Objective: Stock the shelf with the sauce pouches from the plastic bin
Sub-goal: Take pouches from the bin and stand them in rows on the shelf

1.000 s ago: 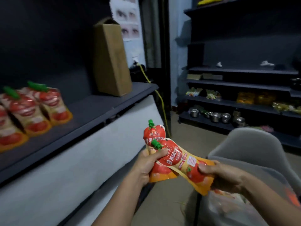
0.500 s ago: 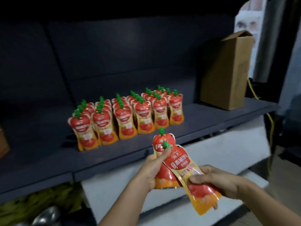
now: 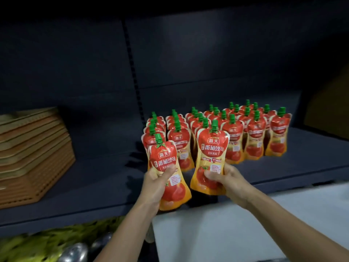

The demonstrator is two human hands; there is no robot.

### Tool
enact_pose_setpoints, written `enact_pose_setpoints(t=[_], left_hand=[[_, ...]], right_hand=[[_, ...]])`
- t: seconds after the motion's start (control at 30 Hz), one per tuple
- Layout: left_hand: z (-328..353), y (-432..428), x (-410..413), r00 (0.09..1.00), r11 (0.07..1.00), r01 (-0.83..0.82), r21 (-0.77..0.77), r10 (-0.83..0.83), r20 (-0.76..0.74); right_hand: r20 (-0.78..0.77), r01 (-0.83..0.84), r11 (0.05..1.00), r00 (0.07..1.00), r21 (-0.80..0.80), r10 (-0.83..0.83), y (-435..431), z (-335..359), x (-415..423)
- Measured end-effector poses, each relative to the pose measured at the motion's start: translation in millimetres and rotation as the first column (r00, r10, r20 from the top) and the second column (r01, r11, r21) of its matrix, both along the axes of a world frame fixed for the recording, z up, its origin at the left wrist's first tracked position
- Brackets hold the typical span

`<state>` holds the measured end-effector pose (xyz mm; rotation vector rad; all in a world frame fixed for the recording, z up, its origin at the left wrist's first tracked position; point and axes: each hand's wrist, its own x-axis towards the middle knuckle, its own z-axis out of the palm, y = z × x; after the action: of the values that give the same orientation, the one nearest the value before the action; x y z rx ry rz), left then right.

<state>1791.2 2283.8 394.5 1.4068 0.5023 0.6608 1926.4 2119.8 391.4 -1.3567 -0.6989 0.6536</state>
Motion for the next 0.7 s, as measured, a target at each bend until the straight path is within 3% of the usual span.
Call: enact_pose_setpoints(t=[0.2, 0.33, 0.47, 0.7], left_hand=[[-1.9, 52.8, 2.5, 0.999, 0.983, -0.043, 0.179, 0.042, 0.005], [-5.7, 72.4, 5.7, 1.0, 0.984, -0.018, 0.176, 0.021, -0.018], [18.0, 86.0, 5.3, 0.999, 0.972, 0.046, 0.229, -0.041, -0.024], [53.4, 110.7, 0.8, 0.964, 0.906, 0.238, 0.35, -0.177, -0.199]], right_hand=[[0.169, 0.068, 0.997, 0.984, -0.041, -0.061, 57.9, -2.5, 0.9], [0.232, 0.062, 0.991, 0.972, -0.119, -0.033, 74.2, -9.8, 2.9], [0.283, 0.089, 0.978, 0.959, -0.19, -0.032, 78.7, -0.8, 13.4], [0.394, 0.035, 0.941, 0.913, -0.337, 0.107, 77.8, 16.4, 30.5]])
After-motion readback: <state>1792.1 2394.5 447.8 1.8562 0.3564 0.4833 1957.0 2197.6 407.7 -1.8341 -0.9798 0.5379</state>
